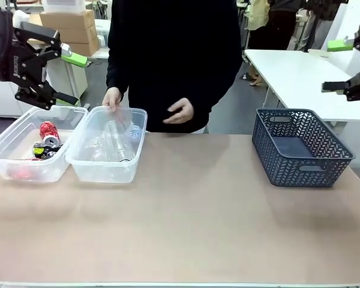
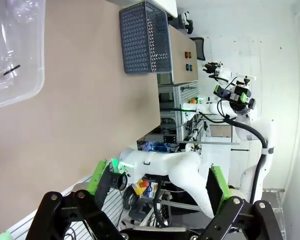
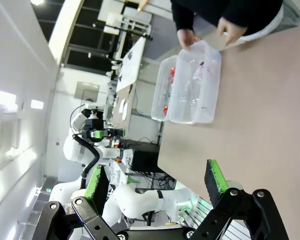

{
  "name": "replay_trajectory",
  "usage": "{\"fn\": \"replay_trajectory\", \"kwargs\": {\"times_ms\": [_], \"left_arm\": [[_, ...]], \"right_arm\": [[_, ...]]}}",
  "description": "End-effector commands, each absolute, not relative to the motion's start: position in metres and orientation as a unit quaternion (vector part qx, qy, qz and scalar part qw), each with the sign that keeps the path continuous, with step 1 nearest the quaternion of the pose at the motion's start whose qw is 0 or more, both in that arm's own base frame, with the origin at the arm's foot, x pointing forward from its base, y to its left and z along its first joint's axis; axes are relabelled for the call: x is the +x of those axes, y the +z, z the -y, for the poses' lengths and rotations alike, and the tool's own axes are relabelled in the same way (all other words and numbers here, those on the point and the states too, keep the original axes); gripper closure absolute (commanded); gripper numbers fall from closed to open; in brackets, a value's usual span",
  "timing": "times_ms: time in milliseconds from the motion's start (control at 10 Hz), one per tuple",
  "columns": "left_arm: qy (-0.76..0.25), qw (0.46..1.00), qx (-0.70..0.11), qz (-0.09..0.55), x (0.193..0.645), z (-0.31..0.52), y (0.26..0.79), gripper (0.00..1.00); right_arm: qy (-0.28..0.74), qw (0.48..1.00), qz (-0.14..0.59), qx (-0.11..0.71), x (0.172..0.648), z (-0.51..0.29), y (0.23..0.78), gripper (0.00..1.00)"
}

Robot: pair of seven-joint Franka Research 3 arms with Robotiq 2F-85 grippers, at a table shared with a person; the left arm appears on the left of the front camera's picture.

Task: Sort the waste into each basket.
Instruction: Release the Organizing box you were holding.

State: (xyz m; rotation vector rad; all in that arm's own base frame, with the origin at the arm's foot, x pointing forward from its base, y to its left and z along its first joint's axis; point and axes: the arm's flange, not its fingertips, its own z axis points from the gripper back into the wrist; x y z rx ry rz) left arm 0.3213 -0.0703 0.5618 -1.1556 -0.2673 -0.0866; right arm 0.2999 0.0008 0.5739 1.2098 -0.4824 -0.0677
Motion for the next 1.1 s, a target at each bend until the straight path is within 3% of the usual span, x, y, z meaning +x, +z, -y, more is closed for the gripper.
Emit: {"fn": "replay_trajectory", "kwargs": {"times_ms": [0, 1000], "left_arm": [[-0.038, 0.823, -0.554, 0.123, 0.3218, 0.0727, 0.5638, 0.0], [-0.038, 0.823, -0.554, 0.123, 0.3218, 0.0727, 0.5638, 0.0]], "right_arm": [[-0.027, 0.786, 0.23, 0.573, 0.3017, -0.002, 0.5767, 0.0], [-0.027, 0.786, 0.23, 0.573, 0.3017, -0.002, 0.5767, 0.0]]}}
